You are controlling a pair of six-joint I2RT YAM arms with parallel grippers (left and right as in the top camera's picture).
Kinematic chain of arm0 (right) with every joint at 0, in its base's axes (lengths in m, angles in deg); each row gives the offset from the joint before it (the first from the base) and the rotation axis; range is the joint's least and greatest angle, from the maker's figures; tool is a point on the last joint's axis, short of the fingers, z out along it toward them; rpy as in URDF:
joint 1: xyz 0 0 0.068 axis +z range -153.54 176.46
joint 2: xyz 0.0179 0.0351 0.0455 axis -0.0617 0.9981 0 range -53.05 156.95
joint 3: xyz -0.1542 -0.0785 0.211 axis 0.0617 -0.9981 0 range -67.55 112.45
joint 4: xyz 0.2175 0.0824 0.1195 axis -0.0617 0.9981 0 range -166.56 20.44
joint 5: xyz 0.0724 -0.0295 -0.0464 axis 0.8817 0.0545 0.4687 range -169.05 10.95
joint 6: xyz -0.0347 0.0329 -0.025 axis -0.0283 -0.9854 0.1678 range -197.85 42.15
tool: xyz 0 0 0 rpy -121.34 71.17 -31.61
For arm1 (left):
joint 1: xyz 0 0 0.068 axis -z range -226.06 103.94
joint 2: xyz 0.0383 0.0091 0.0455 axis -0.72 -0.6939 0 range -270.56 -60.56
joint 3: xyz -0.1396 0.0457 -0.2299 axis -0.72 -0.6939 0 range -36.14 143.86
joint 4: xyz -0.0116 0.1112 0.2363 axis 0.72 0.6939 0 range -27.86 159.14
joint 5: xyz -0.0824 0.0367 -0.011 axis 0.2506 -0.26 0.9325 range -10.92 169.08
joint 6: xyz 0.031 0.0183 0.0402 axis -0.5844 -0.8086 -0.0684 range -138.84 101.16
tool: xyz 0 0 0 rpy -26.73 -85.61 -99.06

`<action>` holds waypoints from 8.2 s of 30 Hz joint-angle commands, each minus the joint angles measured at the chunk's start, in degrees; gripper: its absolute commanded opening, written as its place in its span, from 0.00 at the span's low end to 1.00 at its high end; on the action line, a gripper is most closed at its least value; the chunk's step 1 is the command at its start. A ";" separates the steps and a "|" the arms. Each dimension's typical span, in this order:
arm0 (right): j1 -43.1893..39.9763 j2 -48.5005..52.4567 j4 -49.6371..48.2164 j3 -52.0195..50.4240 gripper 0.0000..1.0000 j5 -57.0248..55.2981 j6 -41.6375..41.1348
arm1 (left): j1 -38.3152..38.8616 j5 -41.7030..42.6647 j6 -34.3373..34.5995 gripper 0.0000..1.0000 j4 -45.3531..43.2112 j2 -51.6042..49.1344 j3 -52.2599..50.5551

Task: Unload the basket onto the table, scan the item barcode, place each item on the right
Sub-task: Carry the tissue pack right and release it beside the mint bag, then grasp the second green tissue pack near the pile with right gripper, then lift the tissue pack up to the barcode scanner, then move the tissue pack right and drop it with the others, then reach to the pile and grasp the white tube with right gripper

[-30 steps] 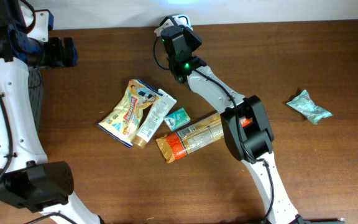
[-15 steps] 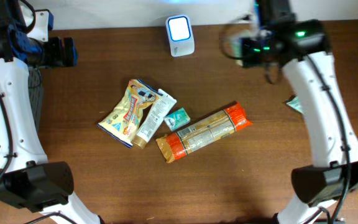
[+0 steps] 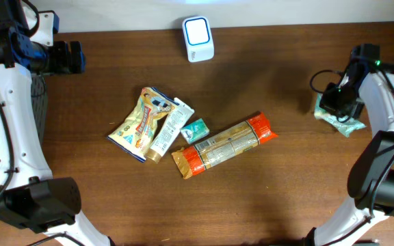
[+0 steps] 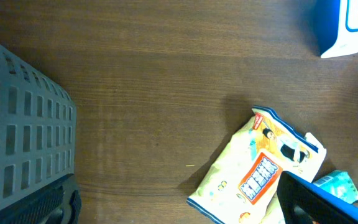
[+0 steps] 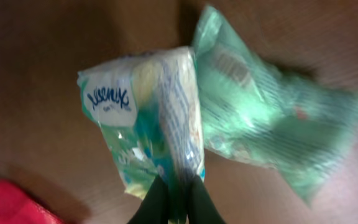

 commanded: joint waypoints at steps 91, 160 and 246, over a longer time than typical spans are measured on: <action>23.65 5.44 1.16 12.00 0.04 85.20 7.34 | -0.02 0.00 0.50 0.99 0.00 0.26 0.46; -4.87 0.96 8.55 0.07 0.56 7.54 3.65 | -0.02 0.00 0.50 0.99 -0.02 0.26 0.46; 43.36 27.58 25.97 34.58 0.71 9.31 33.16 | -0.02 0.00 0.50 0.99 0.00 0.26 0.46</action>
